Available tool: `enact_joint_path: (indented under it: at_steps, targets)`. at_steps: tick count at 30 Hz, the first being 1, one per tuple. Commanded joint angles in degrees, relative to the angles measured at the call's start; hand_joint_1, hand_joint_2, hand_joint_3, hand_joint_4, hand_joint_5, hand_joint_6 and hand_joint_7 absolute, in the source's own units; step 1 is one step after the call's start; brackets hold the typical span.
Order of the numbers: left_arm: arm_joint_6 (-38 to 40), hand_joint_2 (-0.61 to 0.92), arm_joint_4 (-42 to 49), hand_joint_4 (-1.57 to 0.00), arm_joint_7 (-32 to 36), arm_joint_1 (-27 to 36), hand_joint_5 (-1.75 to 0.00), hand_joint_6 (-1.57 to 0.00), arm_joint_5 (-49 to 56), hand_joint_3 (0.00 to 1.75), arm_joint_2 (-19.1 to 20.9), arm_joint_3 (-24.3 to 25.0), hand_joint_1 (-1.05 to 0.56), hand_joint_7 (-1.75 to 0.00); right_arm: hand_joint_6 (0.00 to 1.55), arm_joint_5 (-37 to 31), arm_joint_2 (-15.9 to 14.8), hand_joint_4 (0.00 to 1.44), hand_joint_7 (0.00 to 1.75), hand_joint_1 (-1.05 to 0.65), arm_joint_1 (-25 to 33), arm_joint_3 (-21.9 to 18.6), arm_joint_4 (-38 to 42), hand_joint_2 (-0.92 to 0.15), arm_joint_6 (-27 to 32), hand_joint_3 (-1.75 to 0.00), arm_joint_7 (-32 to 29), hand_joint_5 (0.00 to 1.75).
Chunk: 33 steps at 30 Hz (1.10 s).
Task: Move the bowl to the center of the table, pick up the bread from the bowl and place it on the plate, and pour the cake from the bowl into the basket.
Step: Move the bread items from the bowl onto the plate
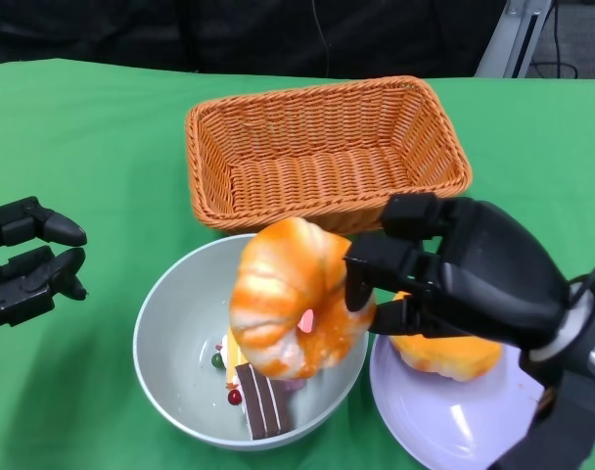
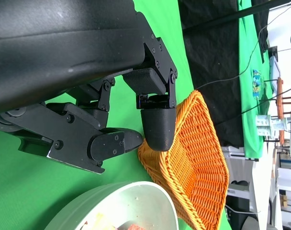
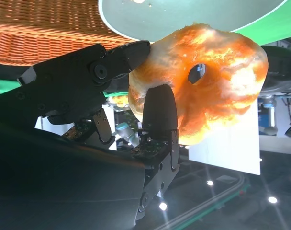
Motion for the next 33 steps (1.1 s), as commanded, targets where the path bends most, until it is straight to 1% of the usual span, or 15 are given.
enact_joint_path:
  at_steps: [1, 9, 12, 15, 17, 20, 24, 25, 26, 28, 33]
  targets:
    - [-0.36, 0.81, 1.02, -0.72, -0.61, -0.68, -1.50, -0.74, -0.28, 0.59, 1.59, 0.67, -0.08, -1.21, 0.56, 0.98, -1.20, 0.76, 1.72, -0.15, 2.00, -1.79, -1.51, -0.86, -0.40, -0.03, -0.09, 1.75]
    - [0.03, 0.81, 0.92, -0.72, 0.04, -0.62, -1.50, -0.75, -0.05, 0.59, 1.79, 0.55, -0.07, -1.21, 0.58, 1.87, -2.43, 0.76, 1.70, -0.15, 5.56, -4.49, -4.10, -0.89, -0.05, -0.05, 0.87, 1.75]
    - [-0.11, 0.81, 0.85, -0.72, 0.21, -0.56, -1.50, -0.75, 0.13, 0.59, 1.82, 0.47, -0.07, -1.20, 0.60, 2.39, -2.48, 0.75, 1.64, -0.18, 6.20, -5.05, -4.79, -0.89, 0.20, -0.04, 2.08, 1.75]
    - [-0.67, 0.81, 1.88, -0.74, -0.28, -0.90, -1.47, -0.76, -0.01, 0.58, 2.06, 0.65, -0.08, -1.18, 0.57, 4.13, -4.74, 0.75, 1.71, -0.15, 10.27, -7.79, -7.33, -0.90, 0.41, -0.04, 3.29, 1.75]
    - [-0.70, 0.81, 2.05, -0.74, -0.36, -0.99, -1.47, -0.76, 0.06, 0.58, 2.22, 0.55, -0.09, -1.18, 0.56, 4.92, -5.66, 0.75, 1.73, -0.16, 11.77, -8.93, -7.93, -0.90, 0.12, -0.04, 4.01, 1.74]
    - [-0.80, 0.81, 2.15, -0.73, -0.12, -1.02, -1.48, -0.76, 0.19, 0.57, 2.29, 0.43, -0.08, -1.18, 0.60, 5.44, -6.03, 0.78, 1.64, -0.16, 12.65, -9.77, -7.92, -0.91, -0.54, -0.04, 4.35, 1.67]
    - [-0.83, 0.81, 2.21, -0.73, -0.10, -1.05, -1.48, -0.75, 0.18, 0.57, 2.33, 0.40, -0.07, -1.18, 0.62, 5.49, -5.79, 0.79, 1.62, -0.16, 12.77, -10.13, -7.93, -0.91, -0.79, -0.03, 4.76, 1.66]
    - [-0.84, 0.81, 2.27, -0.73, -0.01, -1.03, -1.48, -0.75, 0.14, 0.57, 2.30, 0.46, -0.07, -1.18, 0.62, 5.32, -6.09, 0.79, 1.62, -0.16, 13.69, -10.79, -8.33, -0.91, -0.76, -0.03, 4.45, 1.66]
    - [-0.85, 0.82, 2.31, -0.73, 0.06, -1.02, -1.48, -0.75, 0.11, 0.57, 2.27, 0.51, -0.07, -1.18, 0.66, 5.18, -6.30, 0.80, 1.54, -0.15, 14.40, -11.30, -8.65, -0.91, -0.73, -0.03, 4.25, 1.62]
    - [-0.74, 0.82, 2.51, -0.73, -0.04, -1.10, -1.48, -0.75, -0.13, 0.57, 2.23, 0.68, -0.07, -1.18, 0.70, 5.17, -6.53, 0.82, 1.44, -0.14, 15.67, -12.31, -9.03, -0.92, -0.85, -0.03, 4.02, 1.58]
    - [-1.29, 0.81, 3.30, -0.74, -0.68, -1.38, -1.47, -0.75, -0.14, 0.56, 2.42, 0.67, -0.09, -1.18, 0.74, 4.65, -6.26, 0.84, 1.36, -0.13, 16.37, -13.31, -8.84, -0.90, -1.68, -0.03, 3.53, 1.56]
